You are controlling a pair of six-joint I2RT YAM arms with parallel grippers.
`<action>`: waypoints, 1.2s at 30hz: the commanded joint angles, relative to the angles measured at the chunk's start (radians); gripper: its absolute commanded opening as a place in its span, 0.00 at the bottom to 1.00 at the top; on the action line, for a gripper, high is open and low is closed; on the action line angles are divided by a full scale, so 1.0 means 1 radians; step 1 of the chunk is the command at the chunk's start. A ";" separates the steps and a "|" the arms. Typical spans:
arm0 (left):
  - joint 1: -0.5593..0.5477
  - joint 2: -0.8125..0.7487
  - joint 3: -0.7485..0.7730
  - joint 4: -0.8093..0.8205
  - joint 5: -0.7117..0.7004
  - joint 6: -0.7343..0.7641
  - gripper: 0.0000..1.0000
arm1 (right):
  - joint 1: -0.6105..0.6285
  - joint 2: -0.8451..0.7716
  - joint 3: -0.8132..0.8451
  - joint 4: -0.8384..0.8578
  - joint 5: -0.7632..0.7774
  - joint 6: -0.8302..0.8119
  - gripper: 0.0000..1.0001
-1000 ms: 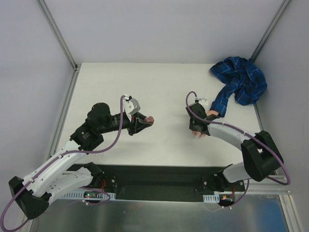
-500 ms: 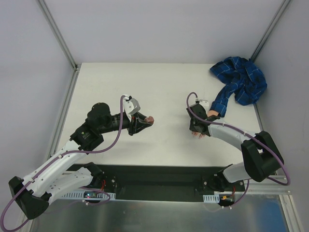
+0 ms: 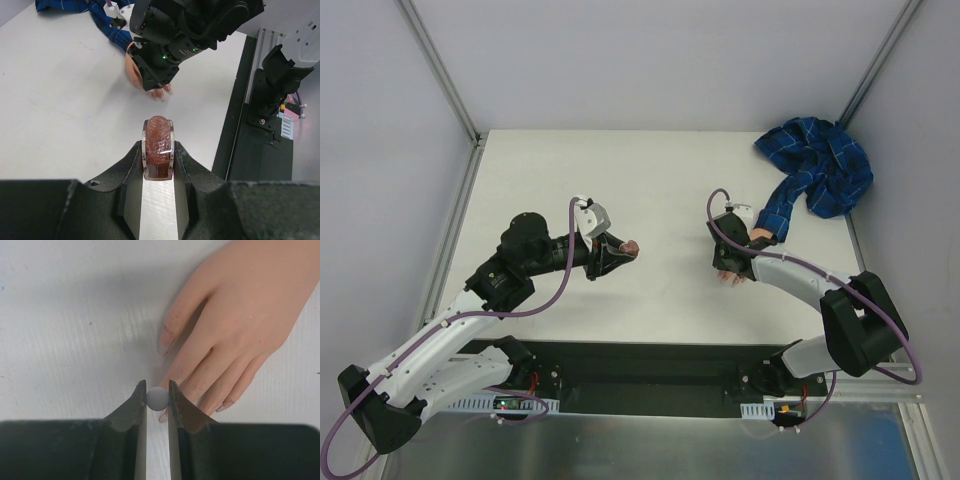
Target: Paint the nails
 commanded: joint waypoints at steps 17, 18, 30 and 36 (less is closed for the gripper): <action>-0.008 -0.003 0.026 0.022 0.023 -0.011 0.00 | 0.027 -0.017 0.007 0.003 0.012 0.037 0.01; -0.008 -0.001 0.026 0.022 0.023 -0.011 0.00 | 0.024 -0.019 0.012 0.001 0.018 0.031 0.01; -0.008 -0.001 0.028 0.021 0.023 -0.010 0.00 | -0.016 -0.016 0.036 0.001 0.040 -0.007 0.01; -0.008 -0.001 0.028 0.021 0.023 -0.011 0.00 | -0.018 -0.022 0.036 -0.007 0.027 -0.007 0.01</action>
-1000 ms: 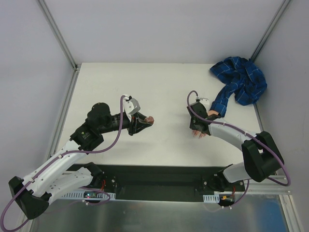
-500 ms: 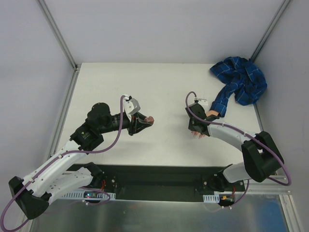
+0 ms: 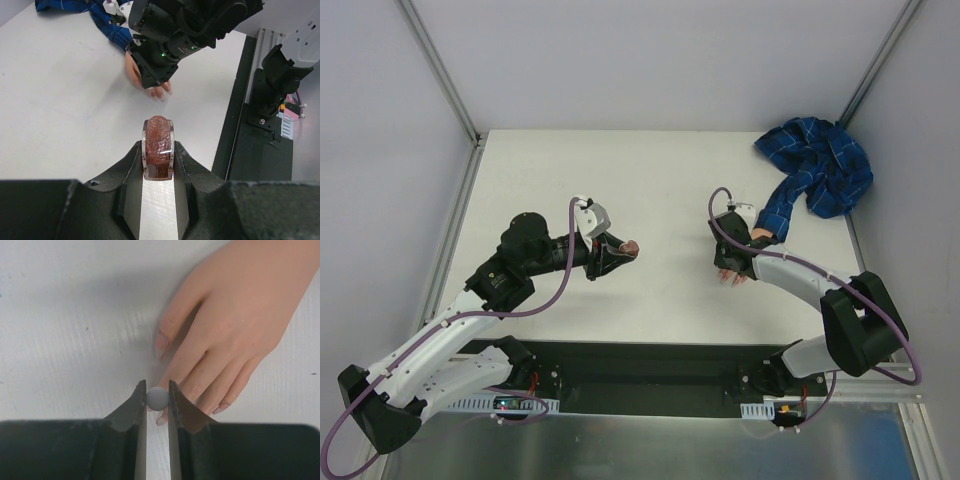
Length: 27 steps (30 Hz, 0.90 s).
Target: Paint the nails
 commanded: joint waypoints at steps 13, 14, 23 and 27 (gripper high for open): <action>-0.008 0.003 0.028 0.021 0.025 -0.013 0.00 | 0.010 -0.025 -0.003 -0.005 -0.009 0.017 0.01; -0.008 0.002 0.028 0.021 0.025 -0.011 0.00 | 0.010 -0.017 0.002 -0.005 -0.006 0.015 0.01; -0.008 0.003 0.026 0.021 0.023 -0.011 0.00 | -0.007 -0.003 0.046 -0.002 0.027 -0.025 0.01; -0.007 0.002 0.026 0.021 0.025 -0.013 0.00 | -0.007 -0.009 0.050 -0.004 0.031 -0.032 0.01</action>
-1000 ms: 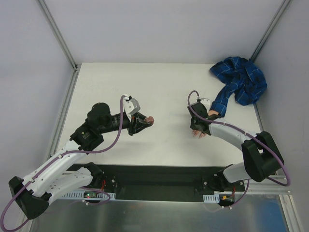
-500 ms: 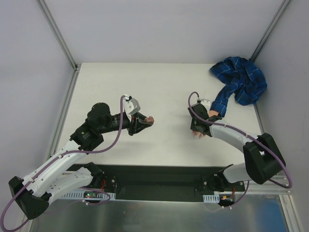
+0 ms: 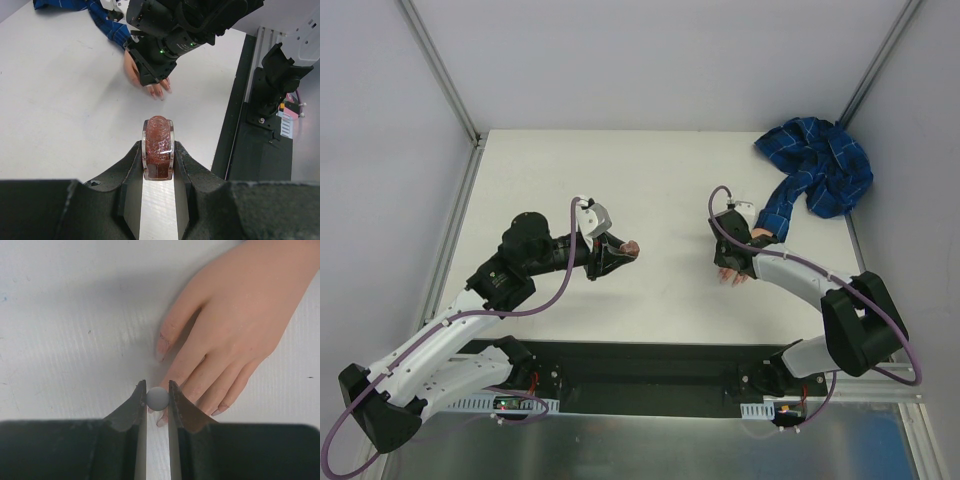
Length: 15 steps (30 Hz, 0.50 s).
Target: Paint the nails
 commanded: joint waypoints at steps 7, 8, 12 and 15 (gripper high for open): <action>-0.008 -0.010 0.028 0.022 0.020 -0.011 0.00 | -0.005 -0.013 0.013 0.000 -0.010 0.011 0.01; -0.008 -0.010 0.028 0.022 0.020 -0.011 0.00 | -0.002 -0.016 0.005 0.003 -0.014 0.022 0.01; -0.008 -0.011 0.028 0.022 0.023 -0.013 0.00 | 0.011 -0.025 -0.027 0.009 -0.037 0.045 0.01; -0.008 -0.010 0.028 0.020 0.022 -0.011 0.00 | 0.011 -0.026 -0.032 0.007 -0.039 0.050 0.01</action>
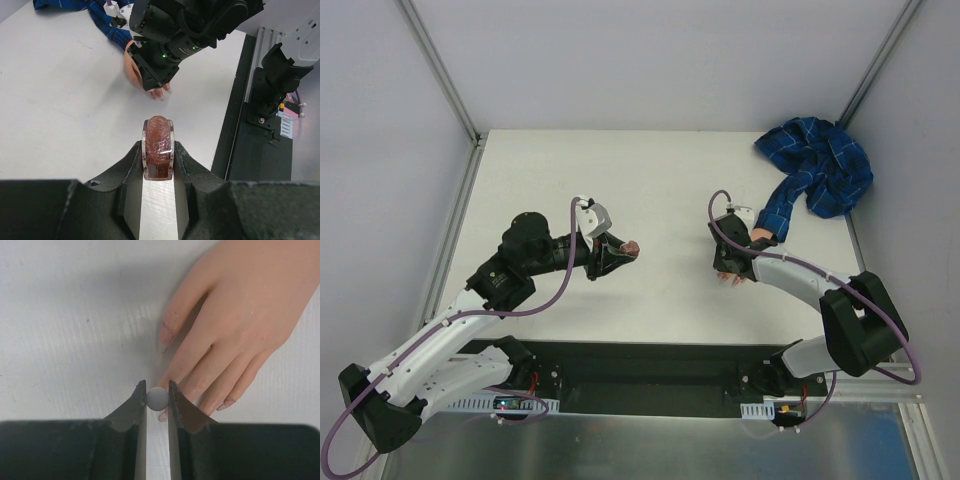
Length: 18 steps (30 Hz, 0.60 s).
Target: Paint the nails
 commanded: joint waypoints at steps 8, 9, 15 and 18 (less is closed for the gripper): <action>-0.008 -0.009 0.028 0.022 0.018 -0.013 0.00 | 0.003 -0.020 0.014 -0.005 0.015 0.014 0.01; -0.008 -0.009 0.028 0.020 0.018 -0.011 0.00 | 0.003 -0.023 0.019 -0.008 0.021 0.010 0.01; -0.008 -0.011 0.028 0.020 0.020 -0.011 0.00 | -0.016 -0.040 0.034 -0.009 0.035 -0.015 0.01; -0.008 -0.011 0.028 0.020 0.020 -0.013 0.00 | -0.017 -0.039 0.037 -0.009 0.029 -0.016 0.01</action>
